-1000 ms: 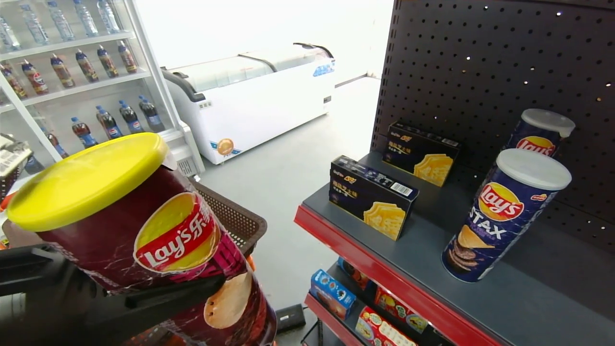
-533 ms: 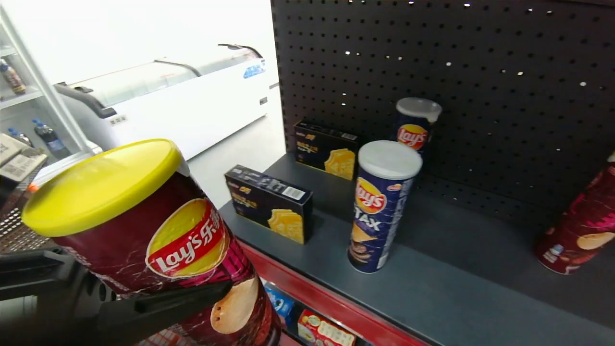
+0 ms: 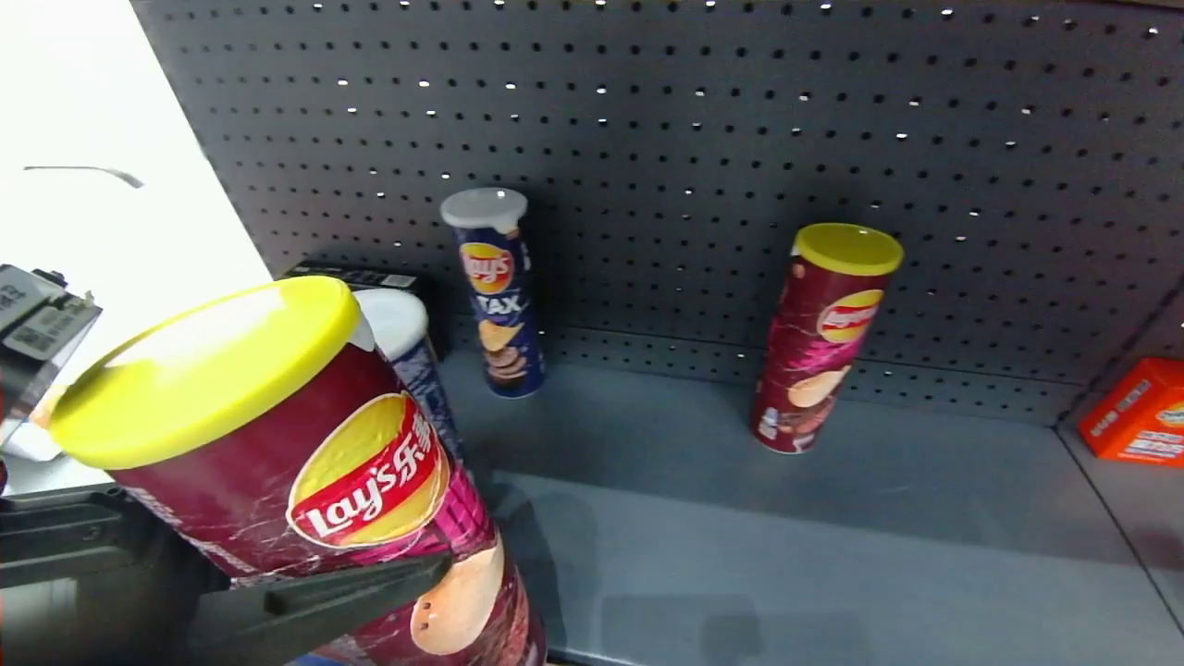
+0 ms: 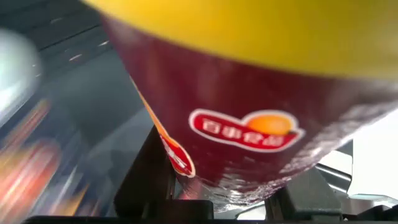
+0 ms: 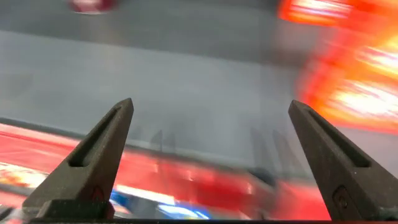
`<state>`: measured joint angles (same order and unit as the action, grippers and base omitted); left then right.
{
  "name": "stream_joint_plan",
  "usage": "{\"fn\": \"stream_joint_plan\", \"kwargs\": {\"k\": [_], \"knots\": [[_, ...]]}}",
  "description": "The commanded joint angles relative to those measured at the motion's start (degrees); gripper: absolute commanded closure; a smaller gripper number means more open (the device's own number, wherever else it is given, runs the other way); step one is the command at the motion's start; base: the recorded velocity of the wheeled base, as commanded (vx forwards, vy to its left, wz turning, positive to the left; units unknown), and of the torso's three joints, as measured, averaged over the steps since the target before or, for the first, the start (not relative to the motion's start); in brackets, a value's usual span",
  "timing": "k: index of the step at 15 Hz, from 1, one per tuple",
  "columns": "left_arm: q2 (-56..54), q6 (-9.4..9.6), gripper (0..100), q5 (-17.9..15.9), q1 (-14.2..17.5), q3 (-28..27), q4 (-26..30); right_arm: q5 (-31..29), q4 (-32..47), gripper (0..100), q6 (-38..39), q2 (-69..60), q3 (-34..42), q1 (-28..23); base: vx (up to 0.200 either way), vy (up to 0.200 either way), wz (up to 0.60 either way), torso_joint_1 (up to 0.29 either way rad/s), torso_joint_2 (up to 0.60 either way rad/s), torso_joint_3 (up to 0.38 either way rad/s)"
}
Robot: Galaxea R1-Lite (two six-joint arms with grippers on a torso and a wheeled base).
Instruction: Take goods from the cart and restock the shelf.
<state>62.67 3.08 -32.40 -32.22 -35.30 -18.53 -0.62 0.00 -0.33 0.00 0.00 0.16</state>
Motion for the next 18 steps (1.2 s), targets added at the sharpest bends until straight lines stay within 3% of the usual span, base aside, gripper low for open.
{"fn": "stream_joint_plan", "kwargs": {"k": [1,18], "knots": [[0.08,-0.01,100,-0.03,-0.04,0.06,-0.02,0.01,0.00,0,-0.02,0.09,0.00,0.02,0.000,0.000,-0.60,0.007,0.00,0.002],[-0.53,-0.10,100,0.06,0.32,2.34,-0.10,0.01,0.00,0,-0.02,0.09,0.00,0.02,0.000,0.000,-0.04,0.000,0.00,0.000]]}}
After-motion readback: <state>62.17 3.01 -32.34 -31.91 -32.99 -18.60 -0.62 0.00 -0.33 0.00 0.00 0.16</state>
